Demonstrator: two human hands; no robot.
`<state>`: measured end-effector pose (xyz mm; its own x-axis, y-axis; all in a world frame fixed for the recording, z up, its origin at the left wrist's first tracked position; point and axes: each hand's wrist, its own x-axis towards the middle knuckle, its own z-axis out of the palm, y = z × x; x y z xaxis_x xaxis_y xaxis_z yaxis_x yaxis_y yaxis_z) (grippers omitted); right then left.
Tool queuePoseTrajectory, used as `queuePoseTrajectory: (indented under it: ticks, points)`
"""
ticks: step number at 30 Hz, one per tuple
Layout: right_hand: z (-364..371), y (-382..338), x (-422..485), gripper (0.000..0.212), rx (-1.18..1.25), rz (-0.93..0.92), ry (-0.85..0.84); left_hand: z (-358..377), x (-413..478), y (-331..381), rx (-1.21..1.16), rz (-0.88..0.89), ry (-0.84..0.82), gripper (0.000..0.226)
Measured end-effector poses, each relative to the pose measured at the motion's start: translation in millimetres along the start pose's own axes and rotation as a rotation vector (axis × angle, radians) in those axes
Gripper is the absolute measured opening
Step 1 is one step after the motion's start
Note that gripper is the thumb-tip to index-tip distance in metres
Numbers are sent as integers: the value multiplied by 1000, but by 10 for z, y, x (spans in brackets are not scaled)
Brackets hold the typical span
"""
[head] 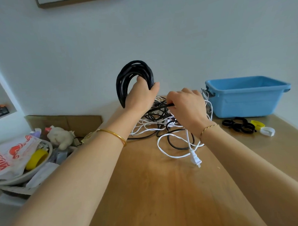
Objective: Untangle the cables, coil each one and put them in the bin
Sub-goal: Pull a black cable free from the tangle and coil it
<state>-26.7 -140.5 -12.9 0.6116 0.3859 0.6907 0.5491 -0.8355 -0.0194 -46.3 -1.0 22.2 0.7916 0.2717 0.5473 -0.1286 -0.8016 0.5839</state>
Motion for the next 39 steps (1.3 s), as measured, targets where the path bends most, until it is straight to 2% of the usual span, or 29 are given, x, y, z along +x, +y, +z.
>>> queuePoseTrajectory:
  ticks: [9,11,13,16,19,22,25,28,31,35,39]
  points:
    - [100,66,33,23,25,64,94,-100,-52,100,218,-120,-422,54]
    - [111,96,17,21,53,71,118,-100,-46,51,134,-186,-506,67]
    - [113,117,8,21,88,59,125,-113,-79,19,-78,-282,-663,82]
    - [128,209,36,17,153,142,103,-150,-148,24,-240,-337,-893,71]
    - [108,361,72,10,392,324,124,-175,-221,13,-248,-341,-1004,78]
    - [61,438,120,17,436,351,109,-216,-246,25,-277,-306,-1086,74]
    - [60,462,173,29,420,356,71,-220,-247,63,-270,-273,-1163,51]
    - [139,447,224,37,479,357,43,-218,-277,142,-161,-210,-1142,34]
    - [200,469,263,26,558,408,41,-224,-260,190,-151,-235,-1010,26]
    - [310,508,126,28,529,340,-194,-304,-143,163,-263,-275,-843,29]
    - [370,506,34,37,573,284,-243,-368,-63,63,-306,-322,-754,34]
